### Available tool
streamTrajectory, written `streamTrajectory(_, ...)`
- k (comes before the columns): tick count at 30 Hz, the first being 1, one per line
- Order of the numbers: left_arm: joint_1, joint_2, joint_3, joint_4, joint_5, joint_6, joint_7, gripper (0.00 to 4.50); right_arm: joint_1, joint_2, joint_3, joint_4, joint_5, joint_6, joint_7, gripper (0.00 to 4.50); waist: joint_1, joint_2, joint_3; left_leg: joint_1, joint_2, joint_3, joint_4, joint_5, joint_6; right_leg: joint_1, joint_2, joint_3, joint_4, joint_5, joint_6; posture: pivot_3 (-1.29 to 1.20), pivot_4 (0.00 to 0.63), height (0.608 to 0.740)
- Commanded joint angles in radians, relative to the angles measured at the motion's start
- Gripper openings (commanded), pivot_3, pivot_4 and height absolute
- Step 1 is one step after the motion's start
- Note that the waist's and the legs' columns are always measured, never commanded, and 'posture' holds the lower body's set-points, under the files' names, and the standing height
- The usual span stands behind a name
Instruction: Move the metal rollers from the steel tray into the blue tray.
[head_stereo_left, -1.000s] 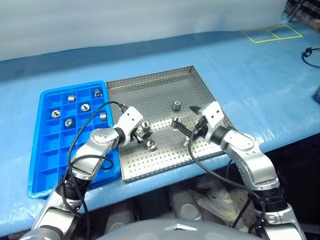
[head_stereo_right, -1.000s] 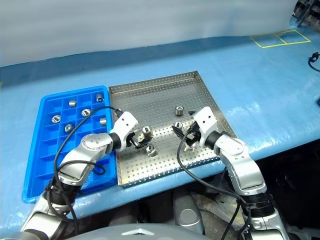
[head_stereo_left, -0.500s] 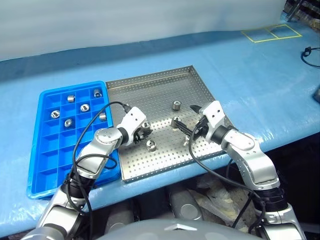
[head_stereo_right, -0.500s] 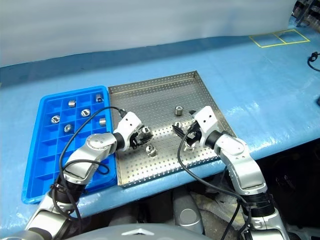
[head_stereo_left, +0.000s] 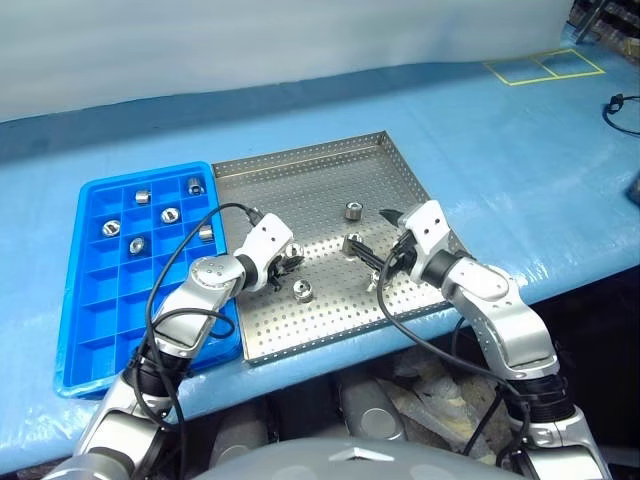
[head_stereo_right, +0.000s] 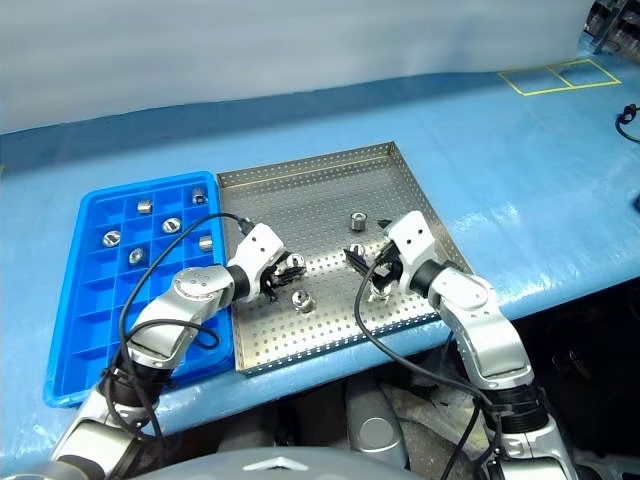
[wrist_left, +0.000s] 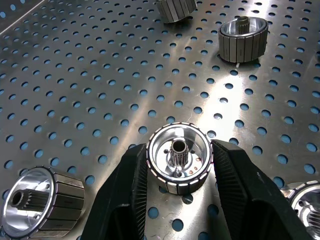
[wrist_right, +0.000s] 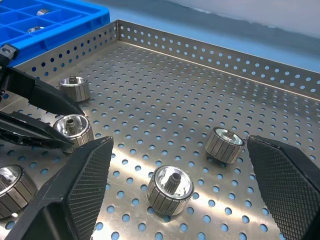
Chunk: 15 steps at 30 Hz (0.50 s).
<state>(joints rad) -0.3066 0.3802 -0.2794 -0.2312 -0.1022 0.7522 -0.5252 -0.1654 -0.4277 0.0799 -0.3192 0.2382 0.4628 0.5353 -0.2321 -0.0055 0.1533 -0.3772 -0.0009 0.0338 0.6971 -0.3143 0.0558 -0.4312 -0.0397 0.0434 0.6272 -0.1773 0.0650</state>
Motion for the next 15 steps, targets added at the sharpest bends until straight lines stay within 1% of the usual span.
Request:
streamTrajectory(1, -0.005, -0.035, 0.087, -0.069, -0.059, -0.063, 0.003, 1.64, -0.015, 0.005, -0.018, -0.028, 0.003, -0.021, -0.005, 4.50, 0.000, 0.000, 0.000, 0.000, 0.000, 0.000, 0.000, 0.000, 0.000, 0.000, 0.000, 0.000, 0.000, 0.000, 0.000, -0.30, 0.150, 0.740)
streamTrajectory(4, -0.001, -0.041, 0.205, -0.124, -0.089, -0.038, 0.056, 1.64, -0.016, 0.007, -0.015, -0.029, 0.004, -0.021, -0.004, 4.50, -0.001, 0.000, 0.000, 0.000, 0.000, 0.000, 0.000, 0.000, 0.000, 0.000, 0.000, 0.000, 0.000, 0.000, 0.000, -0.30, 0.150, 0.740)
streamTrajectory(6, 0.020, -0.014, 0.268, -0.177, -0.088, -0.004, 0.086, 1.64, -0.016, 0.008, -0.012, -0.028, 0.003, -0.021, -0.003, 4.50, -0.003, 0.000, 0.000, 0.000, 0.000, 0.000, 0.000, 0.000, 0.000, 0.000, 0.000, 0.000, 0.000, 0.000, 0.000, -0.28, 0.150, 0.740)
streamTrajectory(12, 0.132, 0.134, 0.429, -0.337, -0.041, 0.144, 0.151, 1.64, -0.029, 0.005, 0.005, -0.013, 0.016, -0.019, 0.035, 4.50, 0.000, 0.000, 0.000, 0.000, 0.000, 0.000, 0.000, 0.000, 0.000, -0.001, 0.000, 0.000, 0.001, 0.000, 0.000, -0.25, 0.150, 0.740)
streamTrajectory(15, 0.213, 0.191, 0.512, -0.425, -0.043, 0.234, 0.161, 1.64, -0.038, 0.008, 0.008, -0.041, 0.084, -0.011, 0.105, 4.50, 0.008, -0.001, 0.001, 0.000, 0.000, -0.001, 0.000, 0.000, 0.000, 0.000, 0.000, -0.001, 0.001, 0.000, 0.000, -0.21, 0.150, 0.740)
